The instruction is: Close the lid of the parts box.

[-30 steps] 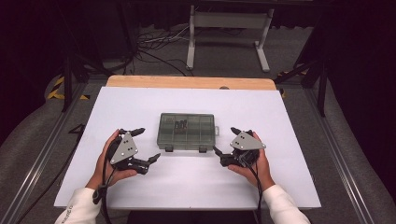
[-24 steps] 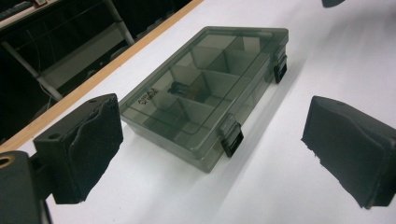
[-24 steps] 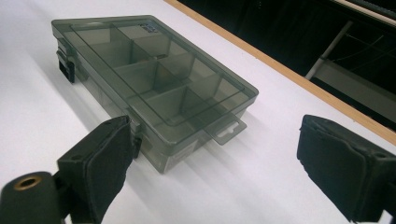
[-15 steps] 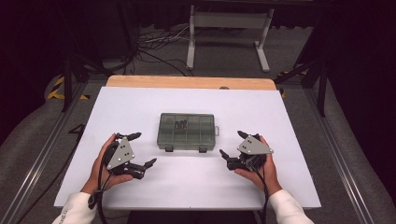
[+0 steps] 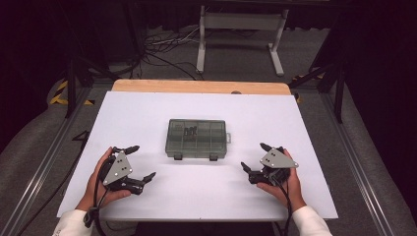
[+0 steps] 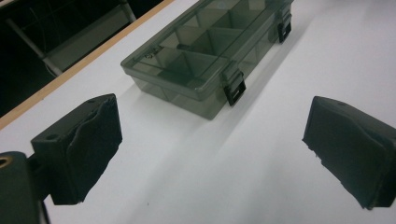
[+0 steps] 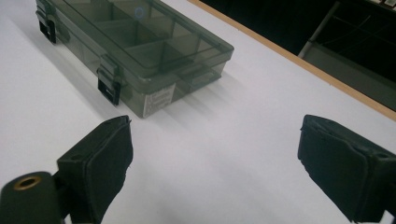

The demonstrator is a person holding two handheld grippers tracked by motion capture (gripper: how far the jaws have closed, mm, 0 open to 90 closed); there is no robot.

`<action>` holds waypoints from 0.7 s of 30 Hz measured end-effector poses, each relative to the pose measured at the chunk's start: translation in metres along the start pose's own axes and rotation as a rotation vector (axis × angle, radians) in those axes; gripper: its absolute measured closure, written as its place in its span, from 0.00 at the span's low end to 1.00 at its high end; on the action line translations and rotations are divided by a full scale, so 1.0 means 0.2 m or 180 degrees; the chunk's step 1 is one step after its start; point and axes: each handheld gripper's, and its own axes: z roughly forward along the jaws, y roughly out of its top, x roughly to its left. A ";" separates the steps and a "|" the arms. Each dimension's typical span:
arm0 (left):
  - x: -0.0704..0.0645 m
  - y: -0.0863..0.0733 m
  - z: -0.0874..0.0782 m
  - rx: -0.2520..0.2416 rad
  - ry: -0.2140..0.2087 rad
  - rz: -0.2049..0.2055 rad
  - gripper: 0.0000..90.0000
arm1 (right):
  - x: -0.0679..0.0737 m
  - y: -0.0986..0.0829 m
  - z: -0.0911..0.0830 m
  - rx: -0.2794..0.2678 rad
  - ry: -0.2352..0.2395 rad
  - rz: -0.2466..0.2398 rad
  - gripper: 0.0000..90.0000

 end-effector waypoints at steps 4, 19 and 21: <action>0.00 -0.04 -0.02 0.0002 -0.0016 -0.0092 0.05 | -0.01 -0.03 -0.02 0.0001 -0.0025 0.0022 0.12; 0.01 -0.17 -0.10 -0.0034 0.0048 -0.0474 0.05 | -0.01 -0.12 -0.07 0.0041 -0.0002 0.0137 0.13; 0.01 -0.17 -0.10 -0.0045 0.0039 -0.0495 0.05 | 0.00 -0.12 -0.06 0.0031 -0.0011 0.0127 0.12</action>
